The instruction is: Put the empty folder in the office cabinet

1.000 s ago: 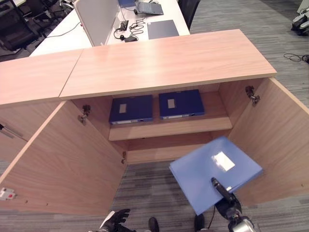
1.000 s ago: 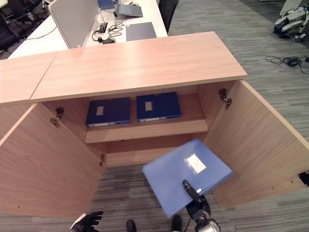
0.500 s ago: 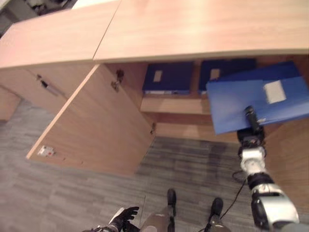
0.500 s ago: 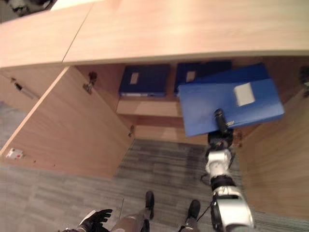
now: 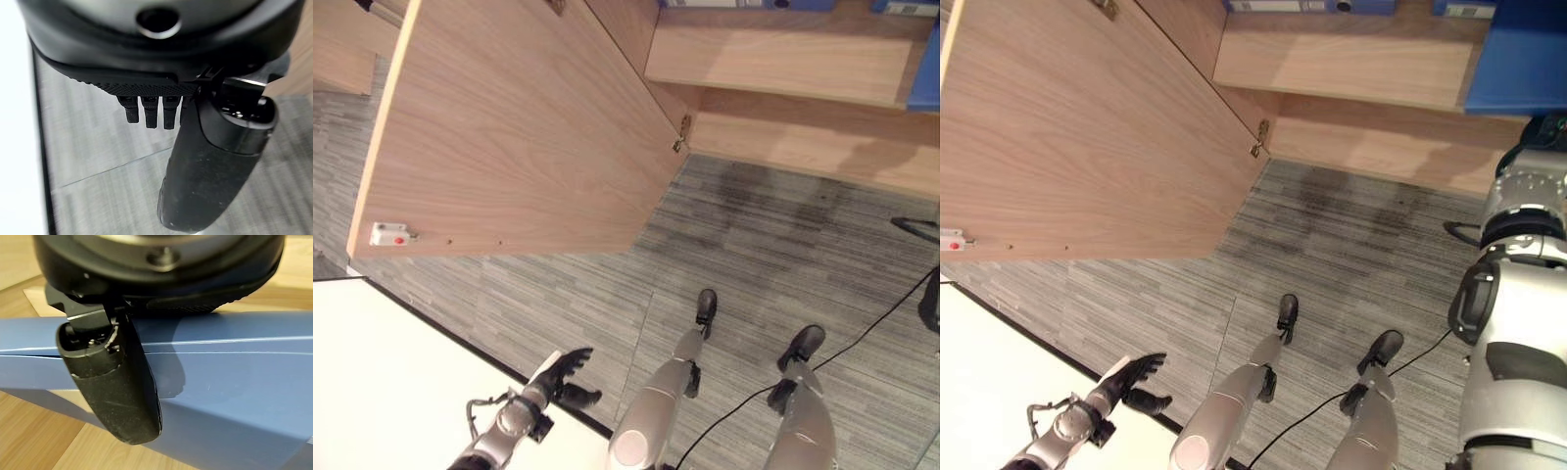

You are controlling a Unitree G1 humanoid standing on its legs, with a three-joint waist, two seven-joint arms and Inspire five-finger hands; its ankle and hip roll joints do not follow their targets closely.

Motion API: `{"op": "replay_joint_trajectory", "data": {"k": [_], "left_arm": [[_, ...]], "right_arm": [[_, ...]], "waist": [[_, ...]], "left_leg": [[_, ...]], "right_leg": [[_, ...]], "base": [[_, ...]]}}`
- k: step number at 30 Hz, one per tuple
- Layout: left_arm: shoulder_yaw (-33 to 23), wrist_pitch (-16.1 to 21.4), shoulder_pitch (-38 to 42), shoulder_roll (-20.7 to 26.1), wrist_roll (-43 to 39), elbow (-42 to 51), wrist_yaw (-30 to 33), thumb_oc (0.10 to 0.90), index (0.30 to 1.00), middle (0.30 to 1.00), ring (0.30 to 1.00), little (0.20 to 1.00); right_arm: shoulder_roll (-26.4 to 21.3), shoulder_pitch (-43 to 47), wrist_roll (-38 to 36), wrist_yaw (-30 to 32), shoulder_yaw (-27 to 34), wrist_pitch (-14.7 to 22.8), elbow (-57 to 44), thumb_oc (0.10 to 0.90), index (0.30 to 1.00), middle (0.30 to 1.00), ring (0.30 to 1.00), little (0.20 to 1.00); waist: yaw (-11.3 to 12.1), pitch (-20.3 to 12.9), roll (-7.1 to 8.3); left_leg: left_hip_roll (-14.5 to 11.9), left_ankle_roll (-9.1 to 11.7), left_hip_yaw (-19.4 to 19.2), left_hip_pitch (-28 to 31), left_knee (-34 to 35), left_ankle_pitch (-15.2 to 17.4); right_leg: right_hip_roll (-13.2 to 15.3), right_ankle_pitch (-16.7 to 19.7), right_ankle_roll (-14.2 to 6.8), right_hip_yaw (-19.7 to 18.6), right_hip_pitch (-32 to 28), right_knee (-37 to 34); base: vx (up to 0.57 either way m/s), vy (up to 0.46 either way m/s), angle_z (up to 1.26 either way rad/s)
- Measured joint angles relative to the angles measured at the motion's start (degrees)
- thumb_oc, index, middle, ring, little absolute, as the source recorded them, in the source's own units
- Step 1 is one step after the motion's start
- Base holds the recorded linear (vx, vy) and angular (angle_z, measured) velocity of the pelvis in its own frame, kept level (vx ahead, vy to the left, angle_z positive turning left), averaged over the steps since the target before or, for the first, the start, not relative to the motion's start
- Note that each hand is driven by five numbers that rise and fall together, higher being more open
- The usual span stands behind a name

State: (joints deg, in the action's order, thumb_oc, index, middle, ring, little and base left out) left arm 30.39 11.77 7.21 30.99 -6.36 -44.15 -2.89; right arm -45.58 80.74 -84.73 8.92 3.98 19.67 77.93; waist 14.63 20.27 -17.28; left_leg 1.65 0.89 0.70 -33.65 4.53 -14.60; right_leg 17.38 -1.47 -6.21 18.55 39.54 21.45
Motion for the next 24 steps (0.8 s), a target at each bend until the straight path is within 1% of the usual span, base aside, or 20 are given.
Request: {"op": "replay_joint_trajectory", "data": {"k": [2,3,4,7,8,12,14,15,16,19,21,22,23,24], "left_arm": [[0.89,-0.13,0.95,-0.05,0.07,-0.03,-0.20,0.800,0.900,0.900,0.900,0.900],[0.96,-0.03,0.96,-0.29,0.37,0.08,-0.39,0.800,0.900,0.900,0.900,0.900],[1.25,0.08,0.84,-0.64,1.08,0.15,-0.38,0.800,0.900,0.900,0.900,0.900],[1.20,-0.14,-0.26,-0.68,1.29,0.05,-0.36,0.800,0.900,0.900,0.900,0.900],[1.10,-0.22,-1.14,-0.72,2.18,-0.10,-0.37,0.800,0.900,0.900,0.900,0.900],[0.98,-0.53,-1.86,-1.48,2.84,-3.49,-0.51,0.800,0.900,0.900,0.900,0.900],[0.70,-0.51,-1.66,-1.49,3.40,-5.07,-0.30,0.800,0.900,0.900,0.900,0.900],[0.52,-0.44,-1.65,-1.47,3.58,-5.44,-0.22,0.800,0.900,0.900,0.900,0.900],[0.15,-0.37,-1.34,-1.54,4.21,-6.34,-0.30,0.800,0.900,0.900,0.900,0.900],[0.02,-0.45,-1.24,-1.51,4.52,-7.96,-0.33,0.800,0.900,0.900,0.900,0.900],[0.03,-0.44,-1.31,-1.49,4.56,-8.71,-0.37,0.800,0.900,0.900,0.900,0.900],[-0.36,-0.50,-1.48,-1.43,4.53,-9.72,-0.38,0.800,0.900,0.900,0.900,0.900],[-0.55,-0.55,-1.55,-1.27,4.53,-10.27,-0.34,0.800,0.900,0.900,0.900,0.900],[-0.87,-0.64,-1.85,-0.75,4.52,-10.96,-0.35,0.800,0.900,0.900,0.900,0.900]], "right_arm": [[0.77,1.14,0.03,0.68,-1.60,-0.08,-0.73,0.400,0.300,0.300,0.300,0.300],[0.81,1.22,0.03,0.68,-1.70,-0.35,-0.76,0.400,0.300,0.300,0.300,0.300],[0.69,1.23,0.03,0.86,-2.36,-0.34,-0.99,0.400,0.300,0.300,0.300,0.300],[0.81,1.23,-0.02,0.97,-3.30,-0.22,-1.93,0.400,0.300,0.300,0.300,0.300],[0.81,1.28,-0.07,0.99,-3.35,-0.09,-2.08,0.400,0.300,0.300,0.300,0.300],[0.83,1.28,-1.05,1.05,-3.20,0.56,-4.79,0.400,0.300,0.300,0.300,0.300],[1.03,1.40,-1.84,1.04,-3.17,1.55,-5.80,0.400,0.300,0.300,0.300,0.300],[1.14,1.48,-2.33,1.06,-3.47,2.03,-5.95,0.400,0.300,0.300,0.300,0.300],[1.22,1.42,-2.83,1.06,-3.29,2.41,-5.98,0.400,0.300,0.300,0.300,0.300],[1.73,1.48,-3.25,1.05,-3.59,2.93,-7.13,0.400,0.300,0.300,0.300,0.300],[2.13,1.64,-3.22,1.01,-3.86,3.48,-8.58,0.400,0.300,0.300,0.300,0.300],[2.58,2.10,-3.23,0.92,-4.50,3.86,-9.21,0.400,0.300,0.300,0.300,0.300],[2.66,2.25,-3.25,0.93,-5.08,3.85,-9.21,0.400,0.300,0.300,0.300,0.300],[3.21,2.41,-3.81,1.19,-4.88,3.60,-8.96,0.400,0.300,0.300,0.300,0.300]], "waist": [[-0.78,-0.08,0.36],[-0.74,-0.08,0.36],[-0.37,-0.08,0.36],[-0.42,-0.12,0.41],[-0.35,-0.16,0.50],[-0.71,-0.22,0.77],[-1.69,-0.22,1.09],[-2.01,-0.15,1.46],[-2.18,-0.22,2.39],[-2.74,-0.26,4.45],[-3.32,-0.45,5.13],[-3.36,-1.02,6.35],[-3.37,-1.44,7.14],[-3.41,-2.16,8.52]], "left_leg": [[0.56,-0.11,-0.19,-1.21,-0.64,-0.02],[0.50,-0.12,-0.22,-1.42,-0.88,-0.02],[0.47,-0.20,-0.26,-1.64,-1.19,0.05],[0.00,-0.32,-0.21,-2.17,-1.26,0.13],[-0.32,-0.31,-0.16,-2.30,-1.29,-0.02],[-0.87,-0.15,-0.14,-2.26,-1.60,-0.34],[-1.11,-0.16,0.69,-1.83,-1.94,-0.34],[-1.26,-0.15,1.01,-1.42,-2.09,-0.33],[-1.52,-0.15,1.16,-0.48,-2.12,-0.33],[-1.96,-0.07,1.50,2.61,-2.08,-0.20],[-1.97,-0.03,2.04,3.74,-2.05,-0.17],[-2.19,0.04,2.14,4.44,-2.09,0.72],[-2.28,0.12,2.15,4.57,-2.11,0.78],[-2.45,0.41,2.15,4.76,-2.14,1.00]], "right_leg": [[0.72,-1.28,0.08,-1.29,2.36,2.93],[0.71,-1.43,-0.03,-1.51,2.70,3.47],[0.79,-2.12,0.37,-1.99,3.58,4.87],[0.53,-2.70,1.09,-2.12,4.76,6.45],[0.26,-2.80,1.49,-1.94,4.97,6.82],[-0.34,-2.77,1.80,-1.93,4.73,6.83],[-0.72,-2.80,1.84,-1.69,3.47,6.46],[-0.94,-2.90,1.85,-1.58,2.71,6.25],[-1.27,-2.90,1.85,-1.47,1.52,5.84],[-1.73,-3.18,1.90,-0.95,-2.05,5.22],[-1.76,-3.30,1.86,-0.69,-3.46,5.25],[-1.98,-3.49,1.86,-0.78,-4.04,5.44],[-2.06,-3.58,2.00,-0.80,-4.15,5.53],[-2.21,-3.93,2.18,-0.84,-4.20,5.77]], "base": [[0.03,-0.023,0.09],[0.05,-0.039,-0.02],[0.03,-0.038,-0.02],[0.02,-0.047,0.00],[0.05,-0.064,0.00],[0.03,-0.044,-0.01],[0.04,-0.083,0.10],[0.05,-0.130,0.10],[0.02,-0.079,0.03],[0.03,-0.070,0.03],[0.02,-0.065,0.07],[0.02,-0.067,0.00],[0.02,-0.064,-0.05],[0.01,-0.052,-0.02]]}}
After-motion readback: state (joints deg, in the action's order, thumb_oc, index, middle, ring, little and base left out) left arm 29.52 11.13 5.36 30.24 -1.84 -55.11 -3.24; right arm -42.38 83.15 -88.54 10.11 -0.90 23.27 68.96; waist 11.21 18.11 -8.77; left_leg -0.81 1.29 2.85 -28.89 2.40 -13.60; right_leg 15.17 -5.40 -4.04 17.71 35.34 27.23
